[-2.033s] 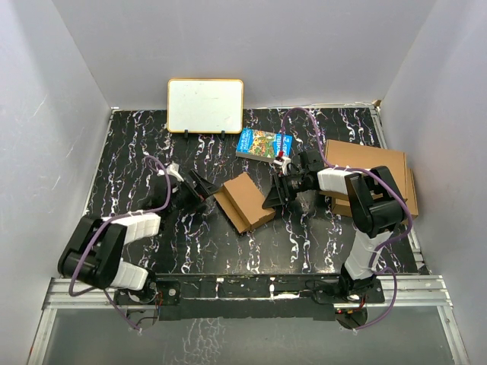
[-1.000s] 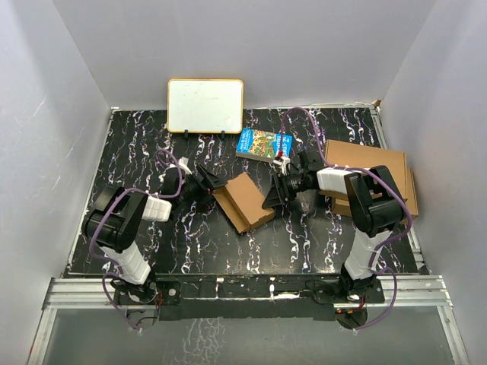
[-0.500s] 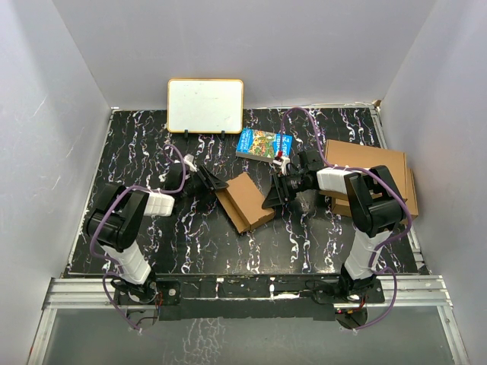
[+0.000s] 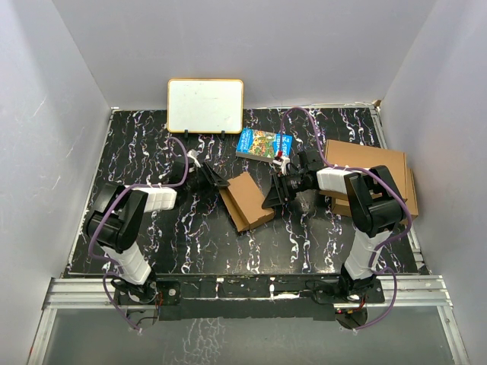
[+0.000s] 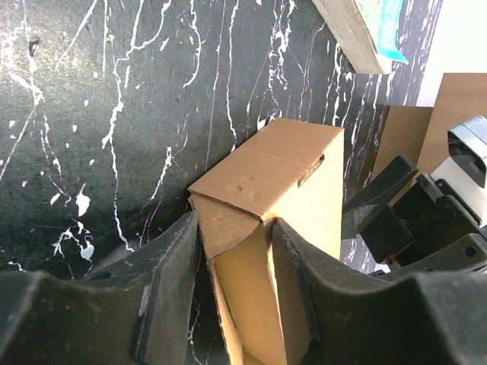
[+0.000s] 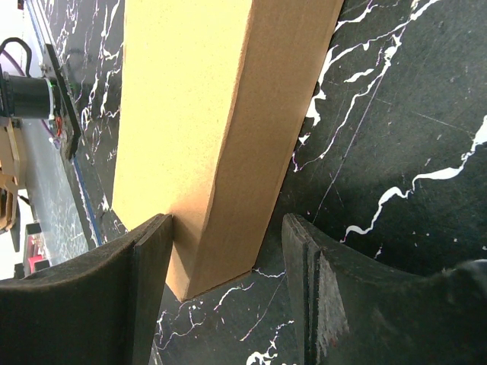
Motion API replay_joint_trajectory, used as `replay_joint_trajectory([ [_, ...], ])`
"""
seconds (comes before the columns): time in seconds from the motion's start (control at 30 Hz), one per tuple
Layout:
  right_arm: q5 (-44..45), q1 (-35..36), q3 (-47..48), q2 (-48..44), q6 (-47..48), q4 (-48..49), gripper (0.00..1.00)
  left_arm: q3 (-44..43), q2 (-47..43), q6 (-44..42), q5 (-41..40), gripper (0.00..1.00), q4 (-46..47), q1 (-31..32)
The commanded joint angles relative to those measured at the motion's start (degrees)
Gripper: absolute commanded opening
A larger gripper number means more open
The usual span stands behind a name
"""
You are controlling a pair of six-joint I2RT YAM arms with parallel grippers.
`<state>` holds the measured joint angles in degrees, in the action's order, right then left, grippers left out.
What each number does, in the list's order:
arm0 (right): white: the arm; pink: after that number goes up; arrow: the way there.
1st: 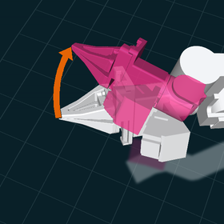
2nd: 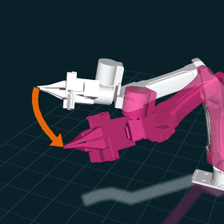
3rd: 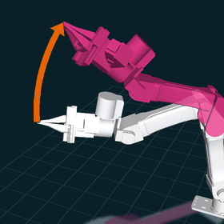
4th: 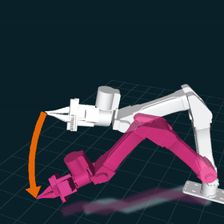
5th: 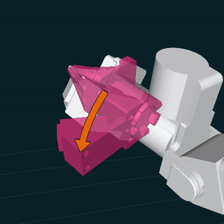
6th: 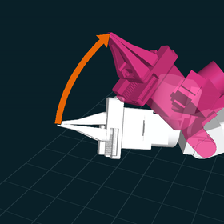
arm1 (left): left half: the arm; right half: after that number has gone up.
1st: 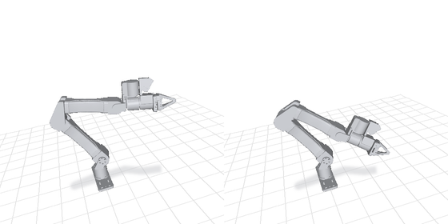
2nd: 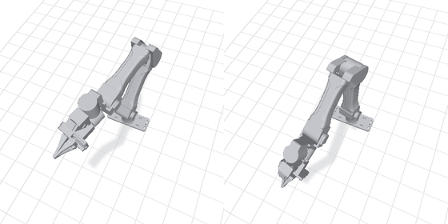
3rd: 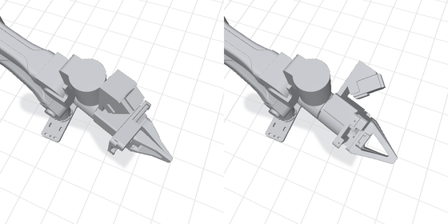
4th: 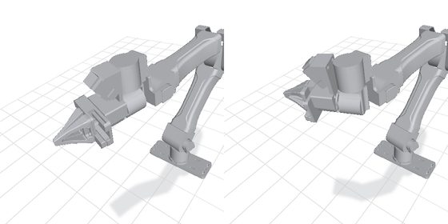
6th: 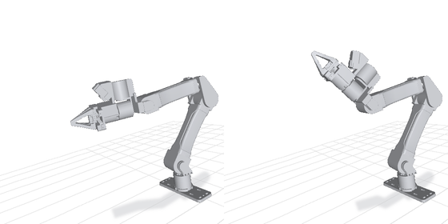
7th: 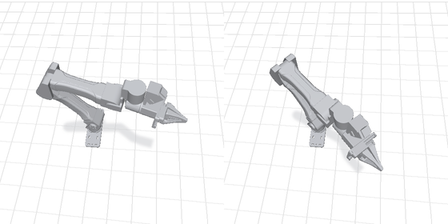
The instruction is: Fold the paper box
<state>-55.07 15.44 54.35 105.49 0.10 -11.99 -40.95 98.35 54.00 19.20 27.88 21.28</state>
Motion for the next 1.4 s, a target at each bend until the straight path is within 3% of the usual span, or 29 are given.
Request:
replay_joint_trajectory([
  [0.0, 9.0, 1.0, 0.3, 2.4, 4.2, -0.4, 0.61, -1.3, -0.6, -2.3, -3.3, 0.38, -8.8, 0.6],
  [0.17, 9.0, 1.0, 0.4, 2.3, 4.3, -0.5, 0.61, -1.5, -2.1, -3.0, -3.8, 0.54, -10.2, 0.6],
  [0.47, 9.4, 1.1, 0.4, 2.4, 4.5, -0.7, 0.61, -7.3, -3.9, -5.3, -11.6, 0.57, -22.8, 2.4],
  [0.73, 9.2, 1.1, 0.6, 2.4, 4.6, -0.8, 0.61, -5.7, -7.4, -2.1, -10.3, 0.62, -19.6, 3.4],
  [0.9, 9.2, 1.2, 0.6, 2.3, 4.6, -0.9, 0.61, -6.9, -7.2, -1.2, -10.3, 0.6, -20.3, 3.4],
  [1.2, 9.2, 1.3, 0.7, 2.3, 4.8, -1.0, 0.61, -7.7, -4.5, -1.4, -9.7, 0.46, -20.7, 3.5],
  [1.37, 9.2, 1.4, 0.7, 2.4, 4.8, -1.1, 0.61, -8.8, -4.0, -2.2, -10.3, 0.45, -22.2, 3.7],
])
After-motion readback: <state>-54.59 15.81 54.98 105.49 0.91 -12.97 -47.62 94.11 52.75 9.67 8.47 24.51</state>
